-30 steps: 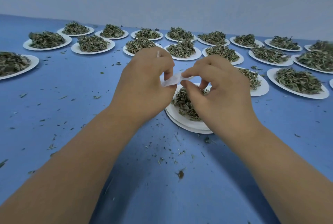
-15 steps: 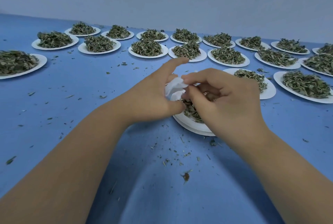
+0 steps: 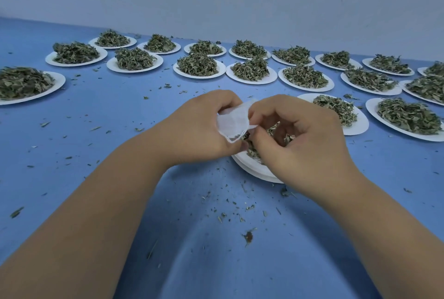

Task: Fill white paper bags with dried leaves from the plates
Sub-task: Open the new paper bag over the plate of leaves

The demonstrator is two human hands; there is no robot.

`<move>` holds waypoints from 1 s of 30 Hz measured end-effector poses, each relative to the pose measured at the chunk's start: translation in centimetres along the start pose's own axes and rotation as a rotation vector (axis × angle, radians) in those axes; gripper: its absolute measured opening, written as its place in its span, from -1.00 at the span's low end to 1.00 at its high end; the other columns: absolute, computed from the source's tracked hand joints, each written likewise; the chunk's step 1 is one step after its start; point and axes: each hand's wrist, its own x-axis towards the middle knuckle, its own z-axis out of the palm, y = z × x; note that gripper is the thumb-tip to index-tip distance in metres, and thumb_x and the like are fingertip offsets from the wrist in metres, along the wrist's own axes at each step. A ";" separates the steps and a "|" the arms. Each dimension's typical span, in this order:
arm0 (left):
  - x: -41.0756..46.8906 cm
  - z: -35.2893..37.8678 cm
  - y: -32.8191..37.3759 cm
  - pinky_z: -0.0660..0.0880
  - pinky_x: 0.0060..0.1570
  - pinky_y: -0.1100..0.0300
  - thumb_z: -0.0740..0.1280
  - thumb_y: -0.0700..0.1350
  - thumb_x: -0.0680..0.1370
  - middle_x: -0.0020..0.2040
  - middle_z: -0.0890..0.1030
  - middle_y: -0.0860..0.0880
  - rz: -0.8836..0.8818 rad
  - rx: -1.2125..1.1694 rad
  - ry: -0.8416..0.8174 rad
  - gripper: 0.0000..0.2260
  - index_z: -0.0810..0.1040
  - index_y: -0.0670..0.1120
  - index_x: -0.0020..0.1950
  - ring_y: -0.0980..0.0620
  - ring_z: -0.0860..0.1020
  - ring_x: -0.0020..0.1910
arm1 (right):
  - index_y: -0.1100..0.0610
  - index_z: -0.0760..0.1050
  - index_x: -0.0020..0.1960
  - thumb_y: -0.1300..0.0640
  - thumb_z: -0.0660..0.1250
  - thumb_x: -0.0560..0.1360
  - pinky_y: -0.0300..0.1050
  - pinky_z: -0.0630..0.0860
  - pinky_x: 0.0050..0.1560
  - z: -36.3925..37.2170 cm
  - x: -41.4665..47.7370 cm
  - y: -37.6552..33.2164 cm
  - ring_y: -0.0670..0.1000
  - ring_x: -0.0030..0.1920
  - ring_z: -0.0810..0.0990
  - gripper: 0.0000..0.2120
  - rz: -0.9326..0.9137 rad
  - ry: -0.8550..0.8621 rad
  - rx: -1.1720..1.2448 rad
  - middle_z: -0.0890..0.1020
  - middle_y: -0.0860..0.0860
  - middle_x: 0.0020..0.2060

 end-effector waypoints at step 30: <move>-0.6 -1.5 -0.2 0.13 0.53 -0.11 0.51 0.13 0.39 0.58 0.17 0.13 -0.049 0.464 0.019 -0.09 0.04 0.24 0.60 0.08 0.04 0.58 | 0.12 0.56 -0.27 -0.04 0.49 0.46 -0.38 0.24 -0.43 -1.4 0.3 -1.4 -0.14 -0.51 0.35 -0.73 0.210 -0.337 0.001 0.48 -0.16 -0.52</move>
